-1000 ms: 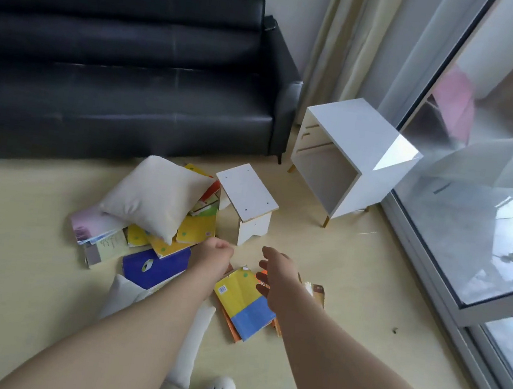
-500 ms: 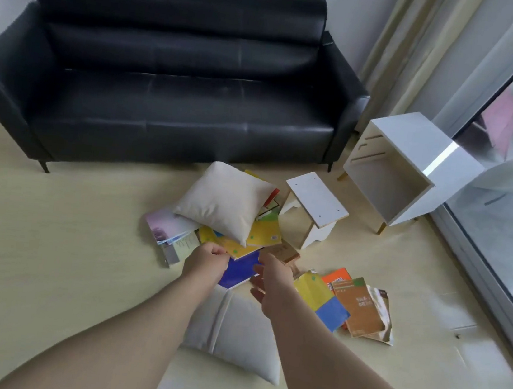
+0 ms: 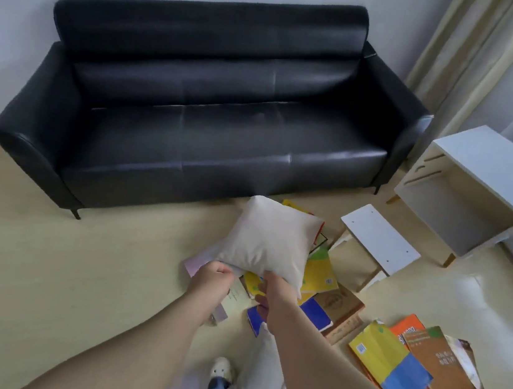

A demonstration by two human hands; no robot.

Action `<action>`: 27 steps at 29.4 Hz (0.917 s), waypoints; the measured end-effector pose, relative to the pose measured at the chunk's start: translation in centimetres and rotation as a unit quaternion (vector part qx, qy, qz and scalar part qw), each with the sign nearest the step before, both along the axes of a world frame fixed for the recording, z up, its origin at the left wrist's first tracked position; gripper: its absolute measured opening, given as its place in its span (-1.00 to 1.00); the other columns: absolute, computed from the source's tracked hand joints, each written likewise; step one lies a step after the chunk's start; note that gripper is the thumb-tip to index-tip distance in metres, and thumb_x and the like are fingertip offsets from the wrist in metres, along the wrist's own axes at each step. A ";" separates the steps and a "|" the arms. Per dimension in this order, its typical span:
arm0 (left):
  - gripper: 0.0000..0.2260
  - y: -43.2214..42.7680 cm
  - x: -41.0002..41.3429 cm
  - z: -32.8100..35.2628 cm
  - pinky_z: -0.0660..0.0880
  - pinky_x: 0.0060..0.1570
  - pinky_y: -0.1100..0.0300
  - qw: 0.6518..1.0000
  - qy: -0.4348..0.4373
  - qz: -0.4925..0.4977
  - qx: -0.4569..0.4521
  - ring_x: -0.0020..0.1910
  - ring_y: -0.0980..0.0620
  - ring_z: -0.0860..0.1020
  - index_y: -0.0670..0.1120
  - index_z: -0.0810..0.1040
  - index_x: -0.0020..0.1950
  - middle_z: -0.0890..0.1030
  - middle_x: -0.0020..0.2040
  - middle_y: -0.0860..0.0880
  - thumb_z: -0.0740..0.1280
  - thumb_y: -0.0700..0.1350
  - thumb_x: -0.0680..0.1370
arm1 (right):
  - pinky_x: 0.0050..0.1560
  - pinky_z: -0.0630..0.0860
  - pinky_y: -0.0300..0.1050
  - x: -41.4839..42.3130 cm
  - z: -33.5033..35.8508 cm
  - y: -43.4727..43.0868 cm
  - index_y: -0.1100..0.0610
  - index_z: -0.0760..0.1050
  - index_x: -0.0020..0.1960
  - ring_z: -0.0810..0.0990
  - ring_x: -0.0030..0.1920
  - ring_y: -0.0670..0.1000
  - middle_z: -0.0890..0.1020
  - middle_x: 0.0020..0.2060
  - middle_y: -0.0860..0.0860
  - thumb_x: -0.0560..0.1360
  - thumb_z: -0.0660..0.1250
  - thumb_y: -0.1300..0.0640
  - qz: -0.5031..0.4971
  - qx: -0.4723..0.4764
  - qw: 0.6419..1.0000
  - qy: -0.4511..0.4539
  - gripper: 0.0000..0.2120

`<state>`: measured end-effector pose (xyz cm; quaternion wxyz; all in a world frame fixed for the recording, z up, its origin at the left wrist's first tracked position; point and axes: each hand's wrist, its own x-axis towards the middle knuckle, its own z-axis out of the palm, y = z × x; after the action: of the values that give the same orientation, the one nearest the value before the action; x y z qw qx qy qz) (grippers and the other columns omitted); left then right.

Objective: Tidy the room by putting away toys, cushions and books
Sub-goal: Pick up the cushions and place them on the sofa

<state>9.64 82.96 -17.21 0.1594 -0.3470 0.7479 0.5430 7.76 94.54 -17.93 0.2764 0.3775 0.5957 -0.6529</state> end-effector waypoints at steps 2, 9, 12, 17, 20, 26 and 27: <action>-0.86 -2.1 -2.0 -0.1 0.34 -0.36 0.26 1.000 -0.020 -0.017 -0.009 -0.19 -0.04 0.53 -0.01 0.49 -0.19 0.57 -0.23 -0.06 0.20 -0.20 0.51 | -0.28 0.30 -0.16 -2.6 -0.7 -2.3 0.17 0.41 -0.03 0.39 -0.29 0.01 0.48 -0.18 0.06 0.56 0.18 0.11 -0.002 -0.013 1.000 -0.005 -0.88; -0.92 -10.9 -17.5 0.0 0.31 -0.38 0.25 0.999 -0.030 -0.028 -0.023 -0.22 -0.02 0.51 -0.05 0.49 -0.02 0.53 -0.27 -0.01 0.22 -0.18 0.55 | -0.23 0.37 -0.15 -16.4 -1.3 -10.3 0.18 0.46 0.05 0.45 -0.27 0.01 0.53 -0.13 0.07 0.56 0.20 0.09 -0.033 -0.035 0.998 -0.031 -0.82; -0.93 -12.7 -21.6 -1.4 0.31 -0.36 0.26 0.996 -0.044 -0.069 -0.025 -0.21 -0.04 0.50 -0.05 0.52 -0.05 0.52 -0.30 0.00 0.25 -0.18 0.53 | -0.01 0.50 -0.04 -19.9 -2.2 -11.4 0.19 0.47 0.10 0.48 -0.18 0.06 0.54 -0.17 0.07 0.55 0.22 0.08 -0.079 -0.031 0.996 -0.036 -0.78; -0.90 -15.9 -28.8 -6.4 0.34 -0.28 0.24 0.977 -0.085 -0.195 -0.027 -0.20 -0.03 0.51 0.01 0.49 -0.16 0.55 -0.25 0.00 0.25 -0.15 0.53 | 0.06 0.52 0.06 -25.2 -6.4 -13.6 0.20 0.44 0.07 0.44 -0.25 0.05 0.50 -0.23 0.07 0.56 0.21 0.14 -0.190 -0.021 0.980 -0.061 -0.84; -0.88 -16.6 -32.0 -7.4 0.35 -0.22 0.24 0.965 -0.086 -0.246 -0.035 -0.18 -0.02 0.51 0.01 0.48 -0.19 0.55 -0.25 0.02 0.24 -0.15 0.54 | -0.28 0.30 -0.17 -27.7 -7.9 -13.9 0.15 0.41 0.07 0.39 -0.34 0.03 0.46 -0.26 0.05 0.55 0.19 0.16 -0.243 -0.018 0.968 -0.054 -0.87; -0.87 -19.5 -37.2 -14.7 0.36 -0.22 0.24 0.939 -0.134 -0.308 -0.077 -0.19 -0.04 0.53 0.02 0.48 -0.21 0.57 -0.21 -0.03 0.25 -0.14 0.53 | -0.30 0.27 -0.20 -30.2 -13.9 -17.1 0.21 0.45 0.16 0.36 -0.37 -0.02 0.47 -0.25 0.04 0.57 0.19 0.12 -0.289 -0.050 0.950 -0.104 -0.77; -0.86 -19.0 -37.8 -17.1 0.35 -0.24 0.24 0.934 -0.141 -0.320 -0.070 -0.19 -0.04 0.53 0.03 0.47 -0.22 0.58 -0.20 -0.04 0.26 -0.14 0.53 | -0.30 0.25 -0.20 -30.3 -15.7 -16.7 0.27 0.44 0.21 0.35 -0.38 -0.02 0.45 -0.28 0.03 0.57 0.18 0.12 -0.305 -0.052 0.944 -0.112 -0.70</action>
<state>-28.13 63.91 -34.30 0.4037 -0.1724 0.8252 0.3554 -22.53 77.88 -33.59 0.1484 0.5967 0.3827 -0.6895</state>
